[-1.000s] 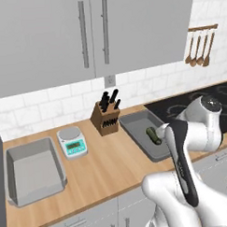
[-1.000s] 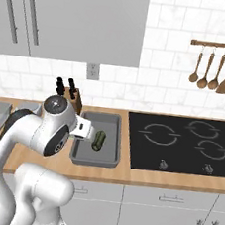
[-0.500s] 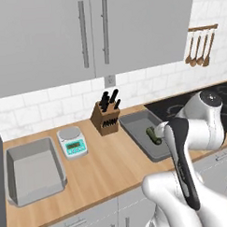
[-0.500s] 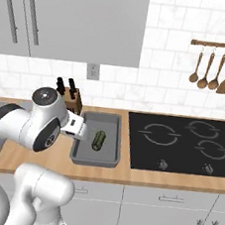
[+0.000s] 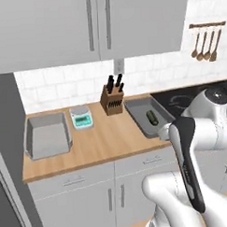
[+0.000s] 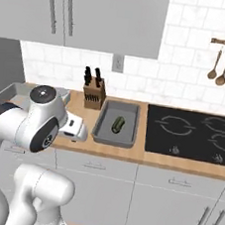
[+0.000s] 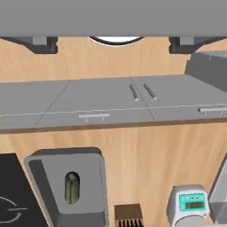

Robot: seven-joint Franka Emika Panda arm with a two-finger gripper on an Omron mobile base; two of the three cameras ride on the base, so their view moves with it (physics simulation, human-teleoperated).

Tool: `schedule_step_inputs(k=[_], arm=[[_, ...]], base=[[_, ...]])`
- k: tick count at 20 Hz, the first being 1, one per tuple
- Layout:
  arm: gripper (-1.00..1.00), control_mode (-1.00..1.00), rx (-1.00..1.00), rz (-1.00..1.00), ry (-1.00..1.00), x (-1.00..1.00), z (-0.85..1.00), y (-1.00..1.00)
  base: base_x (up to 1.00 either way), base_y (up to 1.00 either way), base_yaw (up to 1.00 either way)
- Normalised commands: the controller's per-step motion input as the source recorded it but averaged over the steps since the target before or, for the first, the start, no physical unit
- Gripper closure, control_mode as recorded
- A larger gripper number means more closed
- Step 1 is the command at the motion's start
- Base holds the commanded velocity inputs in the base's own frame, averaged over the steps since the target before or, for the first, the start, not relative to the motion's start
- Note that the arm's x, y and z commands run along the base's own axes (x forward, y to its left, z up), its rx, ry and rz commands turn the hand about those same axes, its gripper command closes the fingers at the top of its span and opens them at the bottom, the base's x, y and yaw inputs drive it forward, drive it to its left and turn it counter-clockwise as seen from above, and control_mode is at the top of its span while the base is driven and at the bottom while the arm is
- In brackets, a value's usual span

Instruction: Place one cucumber and one steak in each tupperware on the nearby counter, to pack two identical lunches.

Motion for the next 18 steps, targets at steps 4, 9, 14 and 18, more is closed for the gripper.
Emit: schedule_step_inputs(k=[4,9,14,18], arm=[[-1.0,1.0,0.0,0.0,0.0,0.0,0.0,0.0],[-1.0,1.0,0.0,0.0,0.0,0.0,0.0,0.0],[-1.0,1.0,0.0,0.0,0.0,0.0,0.0,0.0],[-1.0,1.0,0.0,0.0,0.0,0.0,0.0,0.0]], base=[[-0.89,0.08,0.54],[-0.72,0.27,0.58],[-0.52,0.4,0.64],[-0.36,0.62,0.67]])
